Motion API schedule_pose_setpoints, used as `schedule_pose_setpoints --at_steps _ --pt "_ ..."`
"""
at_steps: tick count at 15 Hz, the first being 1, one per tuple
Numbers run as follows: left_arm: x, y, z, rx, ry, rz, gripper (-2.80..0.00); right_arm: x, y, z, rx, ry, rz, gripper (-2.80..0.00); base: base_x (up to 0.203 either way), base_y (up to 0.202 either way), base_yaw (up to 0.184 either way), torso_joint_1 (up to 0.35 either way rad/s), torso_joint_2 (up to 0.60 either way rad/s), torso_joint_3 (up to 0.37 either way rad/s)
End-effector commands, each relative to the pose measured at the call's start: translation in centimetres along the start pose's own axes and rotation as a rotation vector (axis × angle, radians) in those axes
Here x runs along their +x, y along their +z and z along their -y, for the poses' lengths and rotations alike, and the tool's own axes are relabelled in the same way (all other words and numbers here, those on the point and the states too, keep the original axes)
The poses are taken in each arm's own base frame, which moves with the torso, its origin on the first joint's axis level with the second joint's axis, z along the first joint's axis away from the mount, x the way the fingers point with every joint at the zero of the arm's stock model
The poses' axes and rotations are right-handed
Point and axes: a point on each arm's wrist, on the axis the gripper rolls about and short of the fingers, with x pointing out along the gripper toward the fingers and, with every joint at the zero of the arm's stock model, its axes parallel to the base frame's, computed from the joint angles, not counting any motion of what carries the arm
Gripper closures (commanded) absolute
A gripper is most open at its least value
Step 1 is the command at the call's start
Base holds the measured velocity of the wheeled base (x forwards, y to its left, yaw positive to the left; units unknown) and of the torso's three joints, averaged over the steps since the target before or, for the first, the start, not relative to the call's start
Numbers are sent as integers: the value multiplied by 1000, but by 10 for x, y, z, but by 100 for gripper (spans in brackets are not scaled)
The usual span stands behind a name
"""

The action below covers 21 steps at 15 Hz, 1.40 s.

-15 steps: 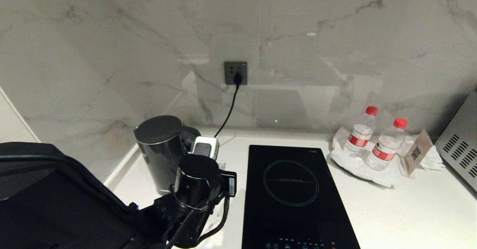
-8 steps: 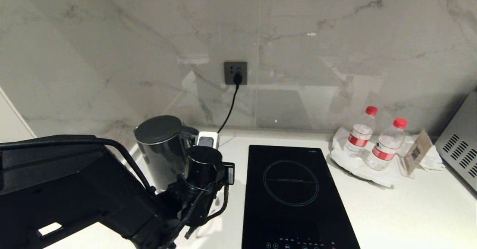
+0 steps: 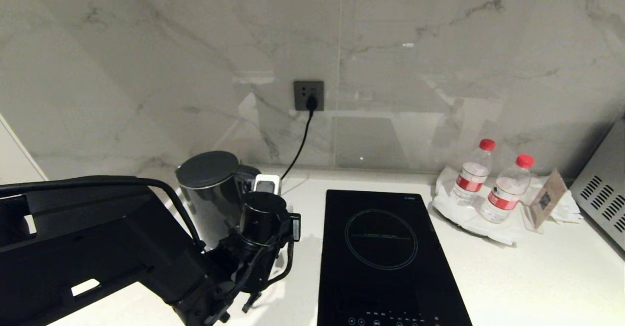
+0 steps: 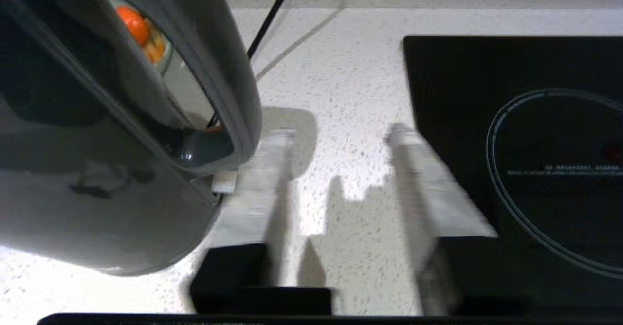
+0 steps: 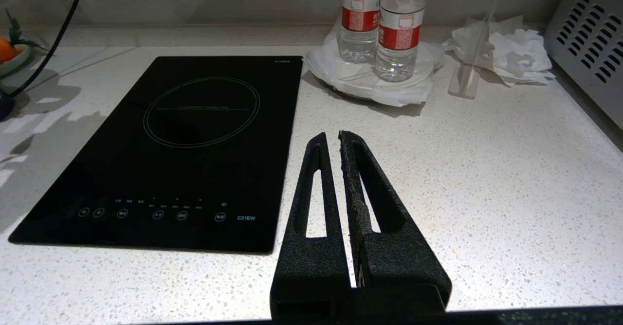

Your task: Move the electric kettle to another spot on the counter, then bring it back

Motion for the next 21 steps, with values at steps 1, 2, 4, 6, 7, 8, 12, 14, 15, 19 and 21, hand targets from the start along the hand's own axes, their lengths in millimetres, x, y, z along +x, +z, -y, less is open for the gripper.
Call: schedule_pose_setpoints --at_steps 1,2,4,6,7,8,12,14,15,19,21 --pt "-4 2 -2 -7 2 7 -280 0 0 0 0 1 1 0 0 0 0 0 0 0" --pt "-4 0 -3 -6 5 3 -280 0 0 0 0 1 1 0 0 0 0 0 0 0" --pt "-4 -1 -8 -22 8 32 -280 0 0 0 0 1 1 0 0 0 0 0 0 0" --pt "-1 -2 -12 -11 17 49 -280 0 0 0 0 1 1 0 0 0 0 0 0 0" --pt "4 -3 -12 -6 22 49 -280 0 0 0 0 1 0 0 0 0 0 0 0 0" --pt "8 -4 -10 -6 24 51 -280 0 0 0 0 1 1 0 0 0 0 0 0 0" --pt "22 -8 -16 -8 51 47 -280 0 0 0 0 1 1 0 0 0 0 0 0 0" --pt "29 -3 -18 -18 61 63 -280 0 0 0 0 1 1 0 0 0 0 0 0 0" --pt "32 -2 -18 -9 65 70 -280 0 0 0 0 1 1 0 0 0 0 0 0 0" --pt "42 6 -14 -10 66 101 -280 0 0 0 0 1 1 0 0 0 0 0 0 0" --pt "45 9 -13 -6 56 113 -280 0 0 0 0 1 1 0 0 0 0 0 0 0"
